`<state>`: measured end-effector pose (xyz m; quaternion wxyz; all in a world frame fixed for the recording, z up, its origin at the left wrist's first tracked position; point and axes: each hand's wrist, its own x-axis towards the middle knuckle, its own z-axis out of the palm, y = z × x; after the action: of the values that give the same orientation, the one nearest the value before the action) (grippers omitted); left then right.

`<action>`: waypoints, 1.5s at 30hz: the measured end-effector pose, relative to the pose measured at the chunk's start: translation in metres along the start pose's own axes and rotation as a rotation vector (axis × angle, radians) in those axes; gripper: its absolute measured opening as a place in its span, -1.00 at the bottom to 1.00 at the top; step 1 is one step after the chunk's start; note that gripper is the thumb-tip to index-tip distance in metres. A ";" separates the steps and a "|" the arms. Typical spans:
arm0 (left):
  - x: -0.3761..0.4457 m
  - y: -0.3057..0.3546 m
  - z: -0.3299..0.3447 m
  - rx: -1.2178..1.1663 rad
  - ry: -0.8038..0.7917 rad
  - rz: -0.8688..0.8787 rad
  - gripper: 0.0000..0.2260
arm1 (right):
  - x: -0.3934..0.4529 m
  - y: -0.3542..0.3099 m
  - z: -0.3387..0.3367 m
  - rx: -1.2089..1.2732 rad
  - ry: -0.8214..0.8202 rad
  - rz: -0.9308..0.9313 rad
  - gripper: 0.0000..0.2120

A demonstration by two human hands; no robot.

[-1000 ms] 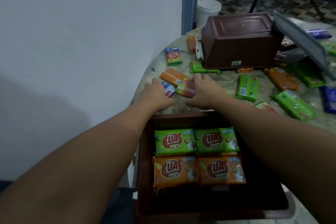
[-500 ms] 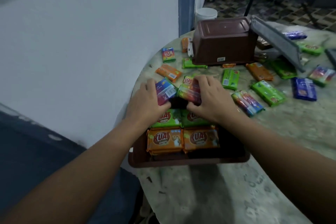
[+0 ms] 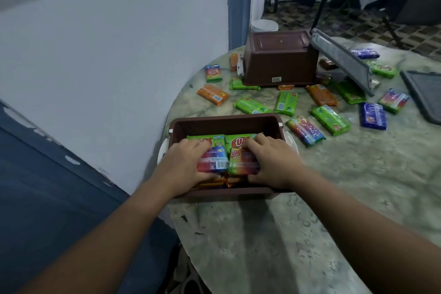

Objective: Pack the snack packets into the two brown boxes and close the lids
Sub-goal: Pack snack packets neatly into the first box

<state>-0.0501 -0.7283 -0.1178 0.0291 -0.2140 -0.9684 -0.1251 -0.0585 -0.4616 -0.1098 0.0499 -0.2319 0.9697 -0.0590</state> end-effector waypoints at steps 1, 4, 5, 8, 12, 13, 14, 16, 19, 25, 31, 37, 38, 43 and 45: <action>0.000 -0.001 0.001 -0.002 0.001 0.019 -0.42 | 0.001 0.000 0.000 -0.005 0.002 0.000 -0.23; -0.001 -0.003 0.000 -0.045 0.075 0.068 -0.65 | 0.002 0.000 0.000 -0.010 0.004 -0.005 -0.24; -0.002 -0.002 -0.001 -0.080 0.096 0.062 -0.67 | 0.002 0.000 0.001 -0.006 0.005 -0.005 -0.23; -0.005 0.003 -0.005 -0.233 0.143 -0.016 -0.66 | 0.001 -0.001 0.000 -0.004 0.009 -0.001 -0.22; -0.003 -0.004 -0.002 -0.237 0.054 -0.140 -0.60 | 0.001 -0.001 0.001 -0.015 0.016 -0.002 -0.24; -0.002 -0.005 0.000 -0.195 0.017 -0.139 -0.58 | 0.000 -0.001 0.001 -0.018 0.017 -0.002 -0.23; -0.001 -0.005 0.001 -0.163 -0.007 -0.137 -0.57 | 0.000 -0.001 0.001 -0.021 0.019 -0.003 -0.22; 0.001 -0.004 0.000 -0.131 -0.028 -0.142 -0.56 | -0.001 -0.002 0.001 -0.018 0.019 -0.001 -0.19; 0.004 -0.004 0.000 -0.096 -0.035 -0.120 -0.59 | -0.001 -0.002 0.000 -0.004 0.015 0.005 -0.17; 0.003 0.001 -0.002 0.042 -0.125 -0.043 -0.32 | -0.002 -0.004 -0.001 0.004 0.014 0.008 -0.21; 0.009 -0.001 0.000 0.118 -0.200 0.023 -0.36 | -0.004 -0.003 -0.003 0.044 0.038 0.026 -0.27; 0.010 0.000 0.002 0.118 -0.190 0.011 -0.39 | -0.006 -0.003 -0.004 0.165 0.069 0.007 -0.63; 0.010 0.000 0.002 0.114 -0.195 0.008 -0.39 | -0.006 -0.002 -0.003 0.169 0.079 0.005 -0.65; 0.009 0.001 0.002 0.109 -0.192 -0.001 -0.40 | -0.004 -0.001 -0.005 0.187 0.049 0.062 -0.61; 0.009 0.001 0.002 0.106 -0.190 -0.007 -0.39 | -0.002 -0.002 -0.006 0.139 0.024 0.049 -0.60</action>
<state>-0.0573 -0.7231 -0.1186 -0.0519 -0.2198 -0.9727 -0.0531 -0.0559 -0.4621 -0.1039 0.0557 -0.2036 0.9691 -0.1277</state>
